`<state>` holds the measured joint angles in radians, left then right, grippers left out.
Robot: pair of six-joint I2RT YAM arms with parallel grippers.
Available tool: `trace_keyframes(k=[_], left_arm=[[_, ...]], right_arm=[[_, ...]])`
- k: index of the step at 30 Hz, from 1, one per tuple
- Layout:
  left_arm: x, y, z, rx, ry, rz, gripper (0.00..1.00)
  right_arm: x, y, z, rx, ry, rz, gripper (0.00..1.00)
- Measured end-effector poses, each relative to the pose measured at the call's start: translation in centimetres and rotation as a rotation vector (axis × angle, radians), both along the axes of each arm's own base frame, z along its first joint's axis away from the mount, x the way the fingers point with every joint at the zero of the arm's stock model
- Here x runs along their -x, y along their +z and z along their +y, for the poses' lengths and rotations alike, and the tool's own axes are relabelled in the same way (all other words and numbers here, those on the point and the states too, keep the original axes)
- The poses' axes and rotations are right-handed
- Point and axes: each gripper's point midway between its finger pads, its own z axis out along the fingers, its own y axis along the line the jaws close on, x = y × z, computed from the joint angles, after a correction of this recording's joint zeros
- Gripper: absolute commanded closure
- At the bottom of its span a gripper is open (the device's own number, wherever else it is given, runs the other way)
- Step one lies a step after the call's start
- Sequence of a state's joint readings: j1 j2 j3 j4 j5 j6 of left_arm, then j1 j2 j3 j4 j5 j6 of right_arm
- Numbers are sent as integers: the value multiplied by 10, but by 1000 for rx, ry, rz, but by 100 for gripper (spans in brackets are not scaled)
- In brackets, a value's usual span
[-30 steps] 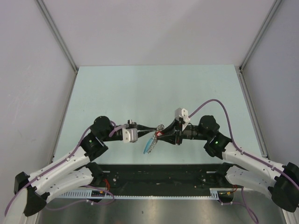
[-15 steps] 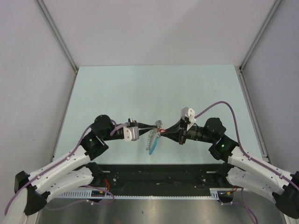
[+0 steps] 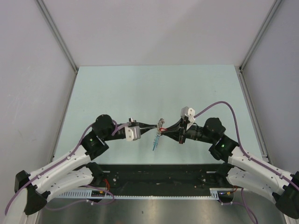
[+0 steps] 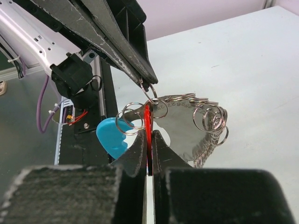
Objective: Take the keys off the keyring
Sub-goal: Remove the key from the keyring.
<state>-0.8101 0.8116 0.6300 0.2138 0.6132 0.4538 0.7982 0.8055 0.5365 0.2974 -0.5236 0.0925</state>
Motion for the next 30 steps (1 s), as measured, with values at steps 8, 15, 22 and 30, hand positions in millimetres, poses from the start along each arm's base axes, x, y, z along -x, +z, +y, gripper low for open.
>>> trace_keyframes(k=[8, 15, 22, 30], left_arm=[[-3, -8, 0, -24, 14, 22, 99], [-4, -14, 1, -42, 19, 40, 100], [-5, -14, 1, -43, 25, 39, 100], [-9, -20, 1, -61, 37, 37, 99]], right_arm=[[-2, 0, -1, 4, -10, -13, 100], [-2, 0, -1, 5, -6, -19, 100], [1, 1, 0, 0, 14, -25, 100], [-8, 9, -7, -13, -67, -46, 100]])
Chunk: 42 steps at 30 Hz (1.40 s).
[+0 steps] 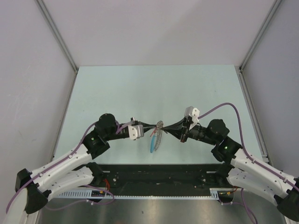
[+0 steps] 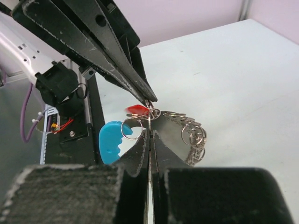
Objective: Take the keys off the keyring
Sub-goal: Remove the key from the keyring.
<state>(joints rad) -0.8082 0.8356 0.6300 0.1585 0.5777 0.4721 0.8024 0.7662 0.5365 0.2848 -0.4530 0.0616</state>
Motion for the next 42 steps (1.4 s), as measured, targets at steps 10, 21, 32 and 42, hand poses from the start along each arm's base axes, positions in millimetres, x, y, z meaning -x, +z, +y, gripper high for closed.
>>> trace_keyframes(k=[10, 21, 32, 42], left_arm=[[-2, -4, 0, -13, 5, 3, 100], [-2, -5, -1, -13, 3, 9, 100], [-3, -1, -2, -2, 7, -2, 100], [-3, 2, -2, 10, 7, -8, 100]], right_arm=[[-2, 10, -4, -23, -31, -30, 100], [6, 9, 8, -28, 6, -33, 100], [5, 25, -3, -70, -55, -59, 100], [6, 28, -3, -78, -59, -64, 100]])
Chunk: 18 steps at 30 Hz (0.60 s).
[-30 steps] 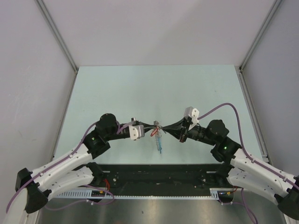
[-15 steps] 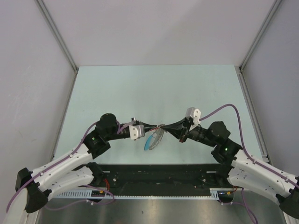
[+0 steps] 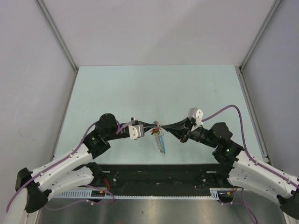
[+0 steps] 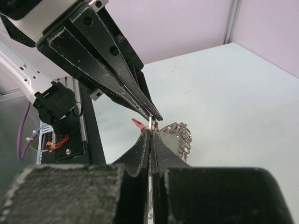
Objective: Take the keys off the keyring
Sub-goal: Remove the key from the keyring.
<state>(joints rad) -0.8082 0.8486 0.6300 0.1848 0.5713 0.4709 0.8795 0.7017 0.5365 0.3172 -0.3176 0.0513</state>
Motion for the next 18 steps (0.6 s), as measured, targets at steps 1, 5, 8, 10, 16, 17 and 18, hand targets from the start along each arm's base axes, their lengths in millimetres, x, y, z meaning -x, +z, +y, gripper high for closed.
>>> trace_keyframes(k=[1, 5, 8, 10, 16, 17, 18], left_arm=[[0, 0, 0, 0, 0, 1, 100], [0, 0, 0, 0, 0, 1, 100], [-1, -2, 1, -6, 7, 6, 100], [-1, -2, 1, -5, 7, 6, 99], [0, -2, 1, -3, -2, 14, 100], [1, -2, 1, -3, -3, 16, 100], [1, -2, 1, -3, -3, 16, 100]], right_arm=[[0, -1, 1, 2, 0, 2, 100], [-4, -12, 6, 31, 3, 27, 100], [-7, -19, 9, 49, -1, 46, 96], [-8, -25, 10, 61, -3, 61, 93], [-12, -35, 15, 84, -3, 85, 79], [-12, -36, 16, 85, -2, 86, 77], [-13, -36, 16, 85, -1, 88, 76]])
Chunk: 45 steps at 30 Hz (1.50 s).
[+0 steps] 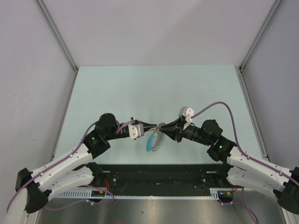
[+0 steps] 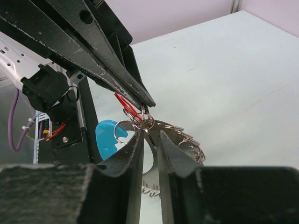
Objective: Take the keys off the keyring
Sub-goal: Remove the key from the keyring.
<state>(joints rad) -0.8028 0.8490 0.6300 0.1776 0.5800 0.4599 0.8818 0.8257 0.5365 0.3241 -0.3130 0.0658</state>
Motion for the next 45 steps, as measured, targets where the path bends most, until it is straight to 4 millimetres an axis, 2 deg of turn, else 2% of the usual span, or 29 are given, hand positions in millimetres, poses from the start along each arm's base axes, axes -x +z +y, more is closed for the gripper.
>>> trace_keyframes(k=[11, 21, 23, 24, 25, 36, 38, 39, 42, 45], left_arm=[[0, 0, 0, 1, 0, 8, 100], [0, 0, 0, 1, 1, 8, 100], [0, -1, 0, 0, 3, 9, 100], [0, -1, 0, -2, 3, 11, 100], [0, -2, 0, -4, 3, 13, 100], [1, 1, 1, 4, 5, 14, 99], [2, 2, 2, 8, 1, 13, 93], [2, 3, 2, 10, 1, 12, 81], [2, 4, 3, 10, 11, 21, 56], [1, 11, 7, 4, 32, 34, 50]], right_arm=[[3, 0, 8, -12, 42, 3, 70], [2, 1, 15, -25, 62, -16, 73], [0, 1, 17, -26, 62, -22, 80], [0, 1, 17, -25, 62, -24, 92], [-1, 0, 18, -24, 62, -28, 100], [-1, 5, 18, 1, 57, -142, 100], [0, 6, 18, 8, 59, -174, 100], [1, 7, 18, 11, 59, -187, 100], [3, 7, 17, 28, 68, -221, 100], [6, 6, 15, 39, 76, -242, 100]])
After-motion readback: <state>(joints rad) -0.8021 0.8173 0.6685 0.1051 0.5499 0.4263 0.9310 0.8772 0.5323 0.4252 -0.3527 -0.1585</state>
